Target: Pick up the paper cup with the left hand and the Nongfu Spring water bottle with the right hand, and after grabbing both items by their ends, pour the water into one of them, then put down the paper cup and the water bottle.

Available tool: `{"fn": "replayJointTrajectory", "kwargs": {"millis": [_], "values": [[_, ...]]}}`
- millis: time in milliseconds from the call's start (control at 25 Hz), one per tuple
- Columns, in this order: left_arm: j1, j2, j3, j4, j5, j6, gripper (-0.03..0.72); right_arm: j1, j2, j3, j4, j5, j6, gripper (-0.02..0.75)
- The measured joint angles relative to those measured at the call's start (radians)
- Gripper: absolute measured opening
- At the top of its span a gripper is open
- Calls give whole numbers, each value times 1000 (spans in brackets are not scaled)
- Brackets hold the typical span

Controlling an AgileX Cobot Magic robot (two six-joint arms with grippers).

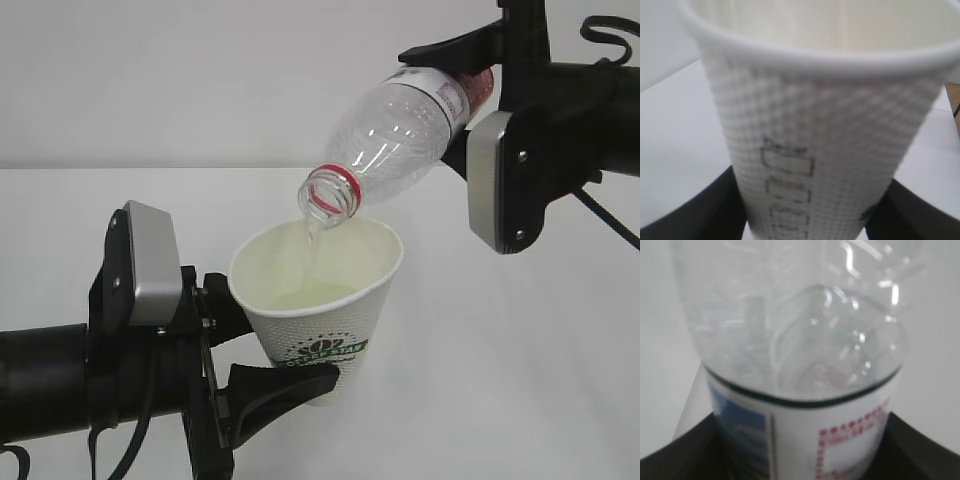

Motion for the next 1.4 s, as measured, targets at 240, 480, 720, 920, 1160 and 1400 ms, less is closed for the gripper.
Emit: {"fn": "replayJointTrajectory", "kwargs": {"millis": [240, 480, 720, 920, 1160, 1400], "values": [[0, 0, 0, 0, 0, 0, 470, 0, 0, 0, 0, 0, 0, 509], [0, 0, 0, 0, 0, 0, 469, 0, 0, 0, 0, 0, 0, 509], [0, 0, 0, 0, 0, 0, 469, 0, 0, 0, 0, 0, 0, 509], [0, 0, 0, 0, 0, 0, 469, 0, 0, 0, 2, 0, -2, 507], [0, 0, 0, 0, 0, 0, 469, 0, 0, -1, 2, 0, -2, 507], [0, 0, 0, 8, 2, 0, 468, 0, 0, -1, 3, 0, -2, 507]]}}
